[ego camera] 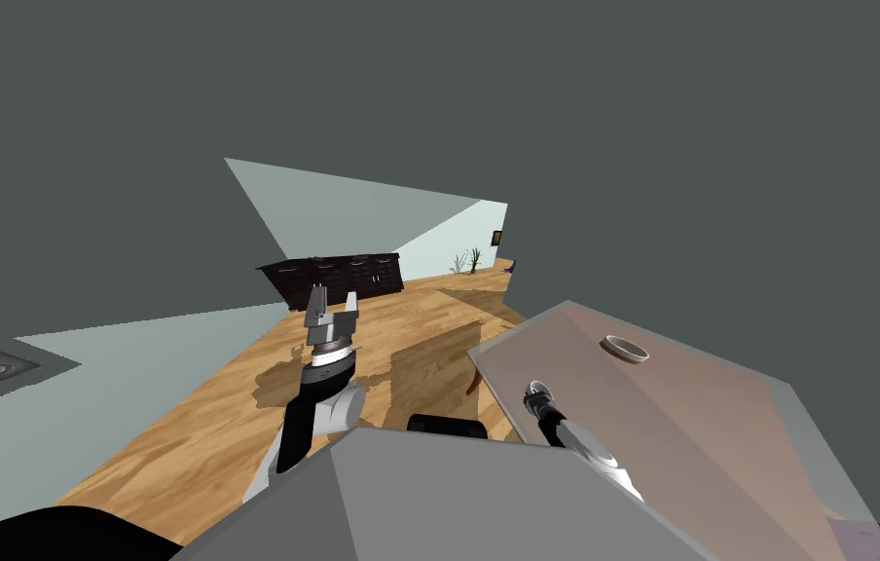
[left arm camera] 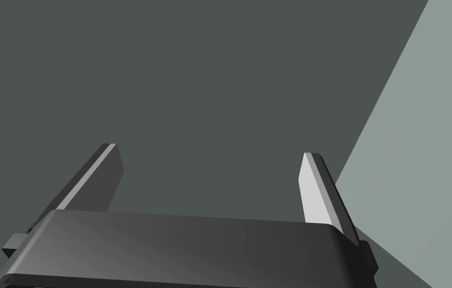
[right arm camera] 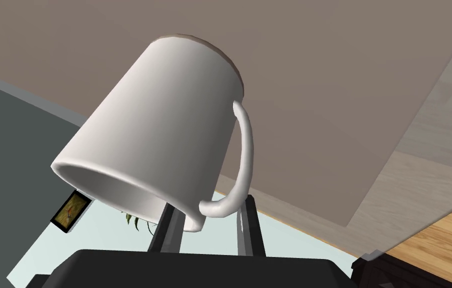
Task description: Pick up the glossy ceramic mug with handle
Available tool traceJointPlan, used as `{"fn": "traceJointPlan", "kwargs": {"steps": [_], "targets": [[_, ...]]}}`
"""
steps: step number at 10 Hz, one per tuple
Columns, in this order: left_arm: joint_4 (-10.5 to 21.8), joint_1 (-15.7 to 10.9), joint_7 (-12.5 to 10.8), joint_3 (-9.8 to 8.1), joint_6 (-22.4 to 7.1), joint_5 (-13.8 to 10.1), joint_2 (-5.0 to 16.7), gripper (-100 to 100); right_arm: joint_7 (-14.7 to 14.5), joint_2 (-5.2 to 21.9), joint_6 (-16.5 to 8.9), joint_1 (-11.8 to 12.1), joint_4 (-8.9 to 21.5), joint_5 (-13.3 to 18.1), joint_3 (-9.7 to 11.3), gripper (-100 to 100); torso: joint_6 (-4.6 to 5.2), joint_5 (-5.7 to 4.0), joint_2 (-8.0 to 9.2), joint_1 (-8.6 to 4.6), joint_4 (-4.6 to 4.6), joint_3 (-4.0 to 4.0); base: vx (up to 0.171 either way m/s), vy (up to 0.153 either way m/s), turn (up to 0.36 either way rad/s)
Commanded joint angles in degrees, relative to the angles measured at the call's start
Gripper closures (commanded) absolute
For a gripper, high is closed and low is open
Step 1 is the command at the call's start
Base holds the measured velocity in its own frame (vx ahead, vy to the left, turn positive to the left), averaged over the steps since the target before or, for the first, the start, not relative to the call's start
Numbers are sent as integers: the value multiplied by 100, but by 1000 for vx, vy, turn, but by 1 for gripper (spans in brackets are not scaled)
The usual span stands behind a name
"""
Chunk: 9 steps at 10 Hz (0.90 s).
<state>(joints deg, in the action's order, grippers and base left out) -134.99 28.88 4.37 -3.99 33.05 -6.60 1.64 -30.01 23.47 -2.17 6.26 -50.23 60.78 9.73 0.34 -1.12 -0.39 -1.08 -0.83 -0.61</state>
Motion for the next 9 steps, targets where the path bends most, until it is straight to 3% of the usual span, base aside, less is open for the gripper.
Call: {"fn": "traceJointPlan", "kwargs": {"steps": [1, 2, 4, 6, 7, 8, 9], "targets": [[0, 0, 0, 0, 0, 0, 0, 0, -170, -54, 78, -28, 55, 81, -106, 100, 0, 0, 0, 0, 0, 0, 0, 0, 0], [0, 0, 0, 0, 0, 0, 0, 0, -387, -113, 325, -306, 313, -251, -292, 100, -1, 1, 0, -6, -2, -1, 12, 31, -338], [0, 1, 0, 0, 0, 0, 0, 0, -642, -113, 522, -322, 331, -280, -292, 100, 4, 5, -4, 15, -5, -4, 7, 48, -160], [0, 0, 0, 0, 0, 0, 0, 0, -884, -113, 522, -322, 331, -280, -292, 100, -10, 5, -1, 2, -1, -1, -2, 1, 20], [0, 0, 0, 0, 0, 0, 0, 0, -1079, -171, 795, -604, 606, -576, -478, 100, -13, 5, 0, -3, -1, -1, 10, 32, -383], [0, 2, 0, -1, 0, 0, 0, 0, -1345, -171, 966, -616, 606, -641, -478, 100, -1, 10, -5, 9, -5, -5, 16, 60, -282], [0, 1, 0, 0, 0, 0, 0, 0, -1599, -171, 966, -616, 606, -641, -478, 100, -10, 11, -6, 20, -2, -3, 3, 34, 6]]}}
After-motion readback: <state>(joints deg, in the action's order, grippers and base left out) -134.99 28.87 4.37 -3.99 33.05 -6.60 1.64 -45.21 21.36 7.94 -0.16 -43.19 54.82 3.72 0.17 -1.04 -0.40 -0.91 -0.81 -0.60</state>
